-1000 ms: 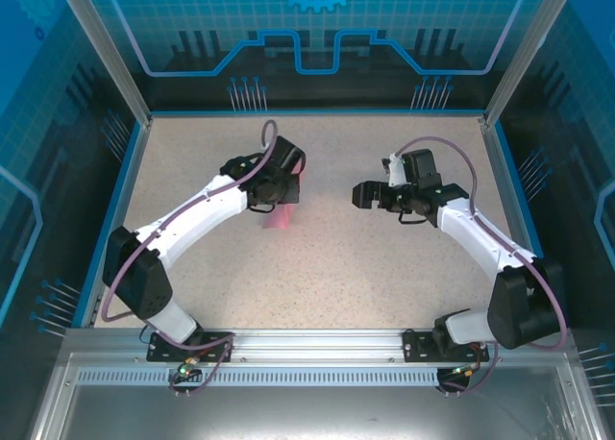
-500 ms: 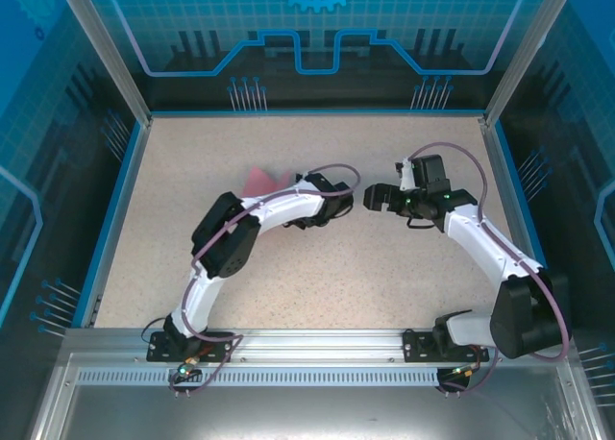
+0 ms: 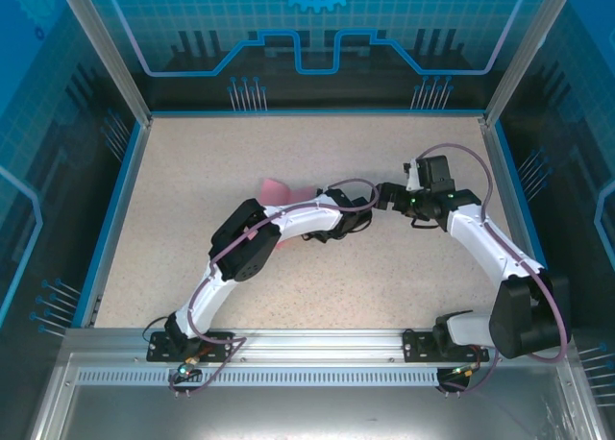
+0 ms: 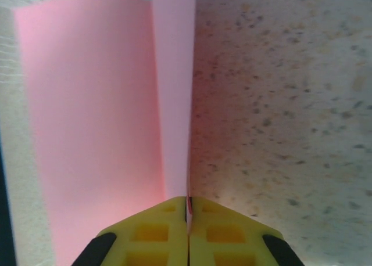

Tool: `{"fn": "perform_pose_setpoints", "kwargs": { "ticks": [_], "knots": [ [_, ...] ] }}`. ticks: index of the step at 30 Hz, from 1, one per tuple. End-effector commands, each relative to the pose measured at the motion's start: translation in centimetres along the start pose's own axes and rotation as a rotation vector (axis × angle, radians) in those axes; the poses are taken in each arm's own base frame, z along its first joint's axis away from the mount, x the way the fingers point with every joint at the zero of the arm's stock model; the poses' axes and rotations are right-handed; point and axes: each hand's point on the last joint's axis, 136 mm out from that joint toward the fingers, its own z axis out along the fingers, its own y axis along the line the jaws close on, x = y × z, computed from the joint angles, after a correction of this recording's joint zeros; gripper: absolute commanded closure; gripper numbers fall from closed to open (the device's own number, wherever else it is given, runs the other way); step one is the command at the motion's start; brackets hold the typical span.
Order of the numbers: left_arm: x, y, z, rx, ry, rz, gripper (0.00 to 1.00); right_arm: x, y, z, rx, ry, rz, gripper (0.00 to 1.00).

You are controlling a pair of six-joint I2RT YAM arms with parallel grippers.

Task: Fold a paper plane with a square sheet of paper (pick it up from the middle)
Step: Turn over the paper at the center of the table, then move the paper to the center of the table.

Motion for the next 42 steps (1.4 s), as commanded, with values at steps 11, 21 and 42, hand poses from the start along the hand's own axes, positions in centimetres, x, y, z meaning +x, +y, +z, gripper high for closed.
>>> {"fn": "perform_pose_setpoints", "kwargs": {
  "ticks": [11,21,42],
  "knots": [
    [-1.7,-4.8,-4.8,0.435,0.003,-0.106,0.6,0.1,0.0,-0.4,-0.012,0.017,0.038,0.01],
    [-4.6,-0.1,-12.9,1.016,-0.025,-0.452,0.25,0.7,3.2,2.6,-0.099,0.113,0.017,0.11],
    [6.4,16.5,0.2,0.714,0.116,-1.133,0.01,13.0,21.7,17.1,-0.195,0.476,-0.361,0.45]
  ]
}}
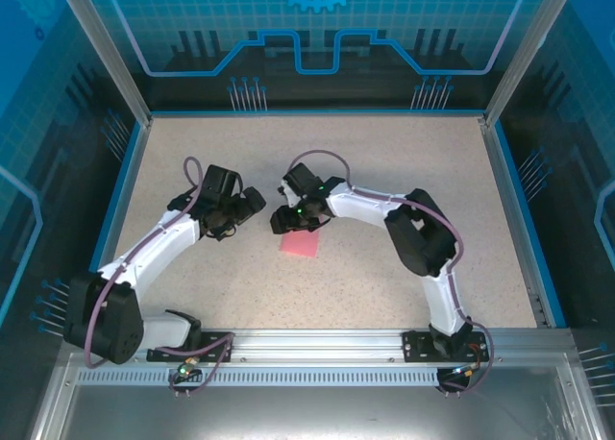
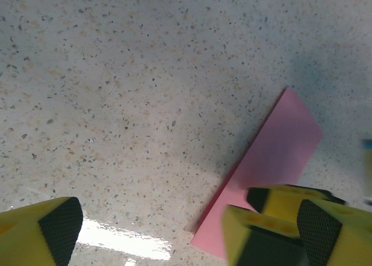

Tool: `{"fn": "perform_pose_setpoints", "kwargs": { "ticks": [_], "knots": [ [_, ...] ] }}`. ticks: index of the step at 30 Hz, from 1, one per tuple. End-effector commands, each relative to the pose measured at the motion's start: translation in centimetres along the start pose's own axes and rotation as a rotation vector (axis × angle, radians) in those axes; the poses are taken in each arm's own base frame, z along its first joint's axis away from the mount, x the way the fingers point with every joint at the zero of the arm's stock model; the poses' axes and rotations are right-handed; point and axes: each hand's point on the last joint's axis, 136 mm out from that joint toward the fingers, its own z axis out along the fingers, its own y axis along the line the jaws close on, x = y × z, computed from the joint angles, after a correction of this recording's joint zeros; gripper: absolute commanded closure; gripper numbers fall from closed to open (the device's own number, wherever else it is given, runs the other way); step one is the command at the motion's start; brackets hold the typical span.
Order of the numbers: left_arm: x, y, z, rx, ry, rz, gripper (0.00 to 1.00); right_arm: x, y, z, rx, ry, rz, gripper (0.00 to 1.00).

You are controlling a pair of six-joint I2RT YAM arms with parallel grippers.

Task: Fold a paper plane with a square sheet of paper (pick it up from the middle)
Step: Move the paper to the center of the table.

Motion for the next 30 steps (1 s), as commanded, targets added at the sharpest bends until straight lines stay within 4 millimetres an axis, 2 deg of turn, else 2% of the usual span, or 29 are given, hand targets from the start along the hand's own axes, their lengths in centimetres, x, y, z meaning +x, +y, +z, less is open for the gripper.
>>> {"fn": "perform_pose_setpoints", "kwargs": {
  "ticks": [1,4,7,10,12,14,19,20,22,25,28,30],
  "knots": [
    [-0.3,1.1,-0.4,-0.016,-0.016,-0.04,0.01,0.5,-0.2,1.3,0.022,0.048,-0.007,0.45],
    [-0.3,1.4,-0.3,-0.017,-0.01,-0.046,0.01,2.0,-1.1,2.0,0.045,0.112,-0.045,0.45],
    [-0.2,1.0,-0.1,-0.002,0.007,-0.038,0.01,4.2,-2.5,1.8,0.063,0.192,-0.137,0.45],
    [0.2,0.1,0.3,0.035,0.041,-0.012,0.01,6.5,-4.4,0.9,0.063,0.262,-0.237,0.45],
    [0.5,-0.6,0.7,0.065,0.066,0.004,0.01,7.0,-5.1,-0.2,0.039,0.276,-0.269,0.45],
    [0.8,-1.5,1.3,0.112,0.093,0.018,0.03,6.6,-4.5,-1.8,-0.041,0.244,-0.272,0.45],
    [2.1,-4.8,2.2,0.247,0.17,0.07,0.09,3.7,-0.7,-6.8,-0.211,0.054,-0.235,0.42],
    [2.5,-5.6,2.5,0.26,0.186,0.097,0.1,3.2,-0.6,-7.8,-0.218,0.011,-0.207,0.41],
    [3.6,-7.1,3.0,0.278,0.215,0.148,0.11,2.4,-1.7,-9.3,-0.193,-0.056,-0.118,0.38],
    [5.7,-10.0,4.1,0.336,0.274,0.202,0.25,2.2,-5.3,-10.8,-0.149,-0.123,0.089,0.31],
    [7.8,-12.0,5.9,0.356,0.338,0.219,0.49,2.9,-8.4,-11.6,-0.15,-0.157,0.245,0.29],
    [8.6,-12.6,7.2,0.343,0.364,0.228,0.61,3.6,-9.6,-11.8,-0.135,-0.161,0.299,0.27]
  ]
}}
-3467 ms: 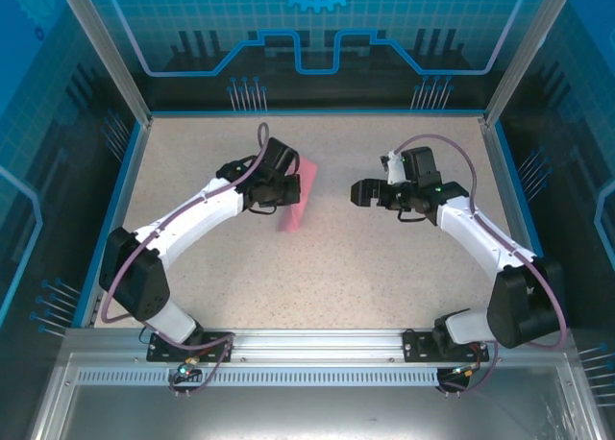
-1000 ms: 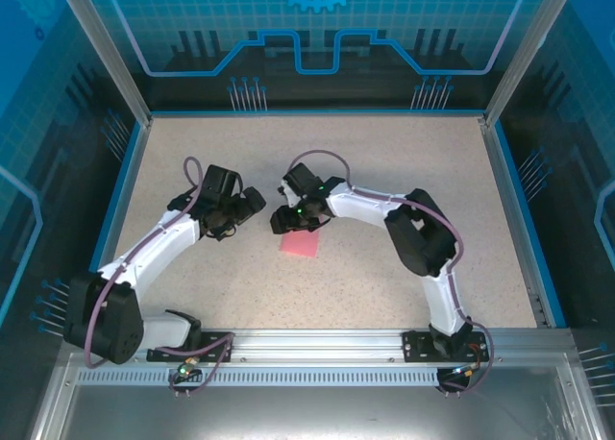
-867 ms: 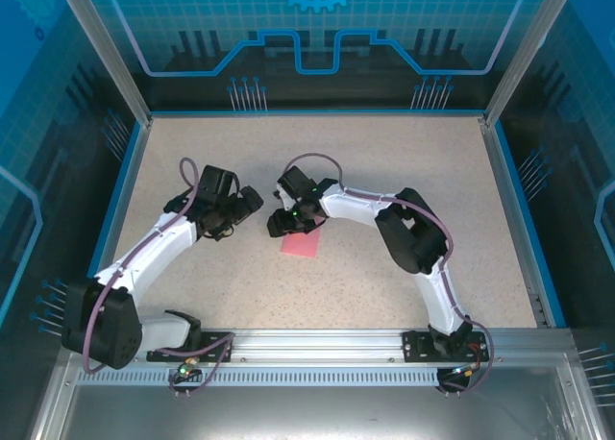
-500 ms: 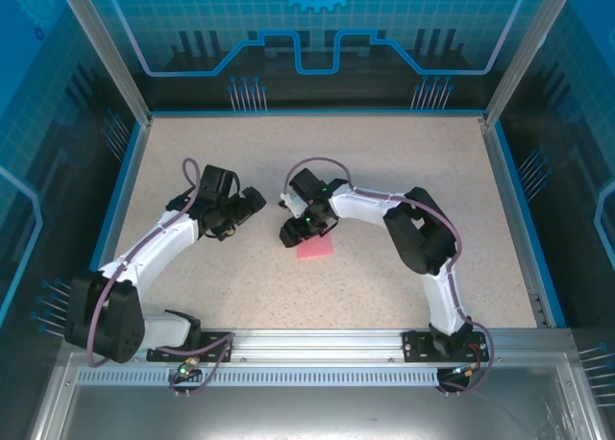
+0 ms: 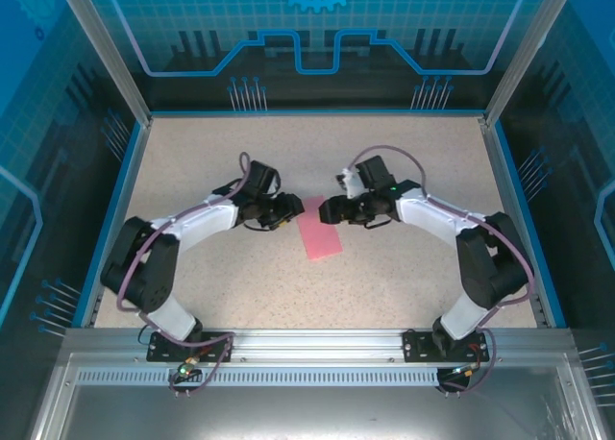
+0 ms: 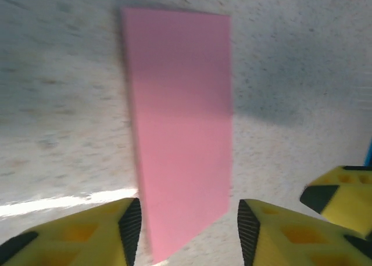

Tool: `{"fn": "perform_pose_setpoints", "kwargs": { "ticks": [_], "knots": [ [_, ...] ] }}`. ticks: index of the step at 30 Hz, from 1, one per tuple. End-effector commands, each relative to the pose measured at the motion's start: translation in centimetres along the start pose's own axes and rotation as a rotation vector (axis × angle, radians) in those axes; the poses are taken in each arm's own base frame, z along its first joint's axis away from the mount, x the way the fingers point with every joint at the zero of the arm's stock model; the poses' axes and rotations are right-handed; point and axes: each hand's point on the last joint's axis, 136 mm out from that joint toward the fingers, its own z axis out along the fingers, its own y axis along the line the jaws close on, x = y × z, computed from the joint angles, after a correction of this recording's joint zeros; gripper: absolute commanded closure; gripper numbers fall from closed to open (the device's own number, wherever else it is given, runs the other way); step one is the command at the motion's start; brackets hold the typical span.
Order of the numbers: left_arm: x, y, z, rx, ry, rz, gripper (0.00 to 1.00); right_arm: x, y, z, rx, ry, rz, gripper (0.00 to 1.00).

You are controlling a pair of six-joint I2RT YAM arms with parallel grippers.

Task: Fold a paper plane with a square sheet of paper (pick it up from the middle)
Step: Move the paper to the center of the table, then third fold the triangle at the center of the table.

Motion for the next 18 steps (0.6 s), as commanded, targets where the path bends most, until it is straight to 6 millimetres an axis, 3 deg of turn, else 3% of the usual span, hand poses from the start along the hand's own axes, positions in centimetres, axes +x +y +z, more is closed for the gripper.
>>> {"fn": "perform_pose_setpoints", "kwargs": {
  "ticks": [1,7,14,18],
  "knots": [
    [0.3,-2.7,2.0,0.065,0.046,0.045,0.66,0.8,-2.1,-0.1,0.013,-0.004,0.166,0.26],
    [0.7,-0.7,4.9,-0.035,0.091,0.03,0.85,2.6,-3.8,1.0,0.041,0.065,0.238,0.28],
    [1.6,3.0,6.8,-0.157,0.121,0.011,0.92,4.1,-4.4,2.1,0.049,0.145,0.263,0.34],
    [1.9,4.4,7.2,-0.198,0.124,-0.001,0.95,4.8,-4.4,2.7,0.056,0.191,0.251,0.46]
  ]
}}
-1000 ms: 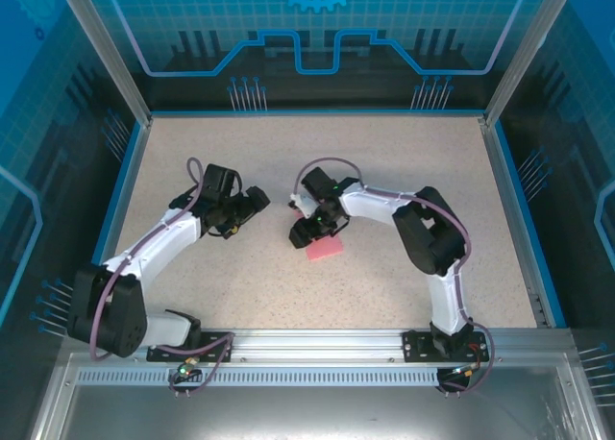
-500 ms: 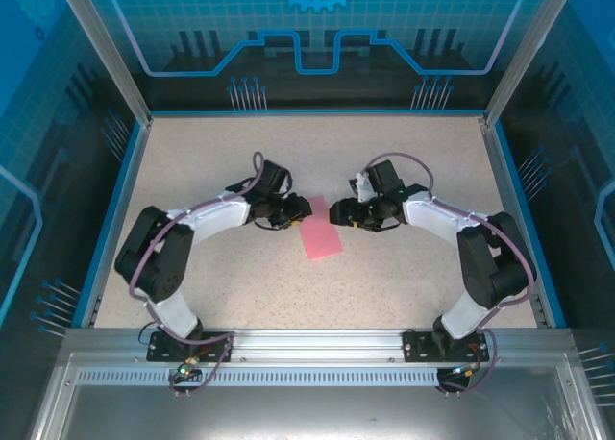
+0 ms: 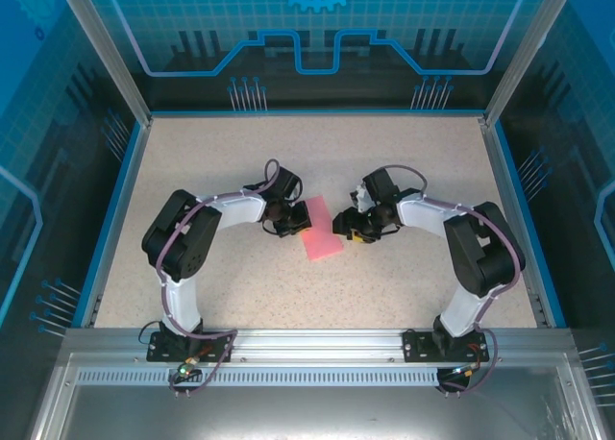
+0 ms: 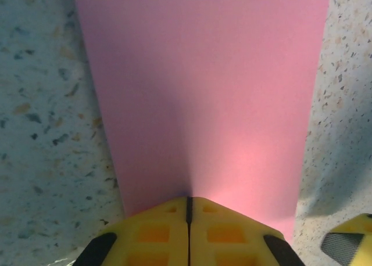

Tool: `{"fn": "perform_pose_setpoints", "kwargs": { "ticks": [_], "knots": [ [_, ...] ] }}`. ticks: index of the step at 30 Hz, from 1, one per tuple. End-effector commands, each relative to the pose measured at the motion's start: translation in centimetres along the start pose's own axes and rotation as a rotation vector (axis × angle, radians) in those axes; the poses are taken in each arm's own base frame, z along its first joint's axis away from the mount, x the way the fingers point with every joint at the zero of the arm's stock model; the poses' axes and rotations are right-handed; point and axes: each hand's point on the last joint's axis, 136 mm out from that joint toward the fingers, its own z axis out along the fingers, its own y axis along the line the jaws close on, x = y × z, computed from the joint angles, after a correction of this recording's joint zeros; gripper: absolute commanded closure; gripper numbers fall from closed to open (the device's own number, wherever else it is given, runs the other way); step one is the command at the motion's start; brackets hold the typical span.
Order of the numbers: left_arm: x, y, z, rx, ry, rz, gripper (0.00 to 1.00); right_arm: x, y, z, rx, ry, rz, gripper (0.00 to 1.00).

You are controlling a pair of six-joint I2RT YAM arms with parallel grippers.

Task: Fold a paper plane with a square sheet of paper (pick it up from the middle)
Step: Third fold the triangle at the center of the table.

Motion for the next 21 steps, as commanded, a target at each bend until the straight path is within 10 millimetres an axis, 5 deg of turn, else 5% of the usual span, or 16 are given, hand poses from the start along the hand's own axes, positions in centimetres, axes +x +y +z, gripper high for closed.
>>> {"fn": "perform_pose_setpoints", "kwargs": {
  "ticks": [1,9,21],
  "knots": [
    [0.6,2.1,0.6,-0.087,0.013,0.001,0.95,0.9,0.3,0.5,0.008,0.06,-0.007,0.48],
    [1.6,4.3,1.2,-0.141,0.029,-0.018,0.96,1.7,0.2,1.2,0.048,0.105,-0.044,0.51],
    [1.9,4.7,1.3,-0.148,0.032,-0.024,0.97,2.5,0.7,2.3,0.039,0.158,-0.065,0.53]
  ]
}}
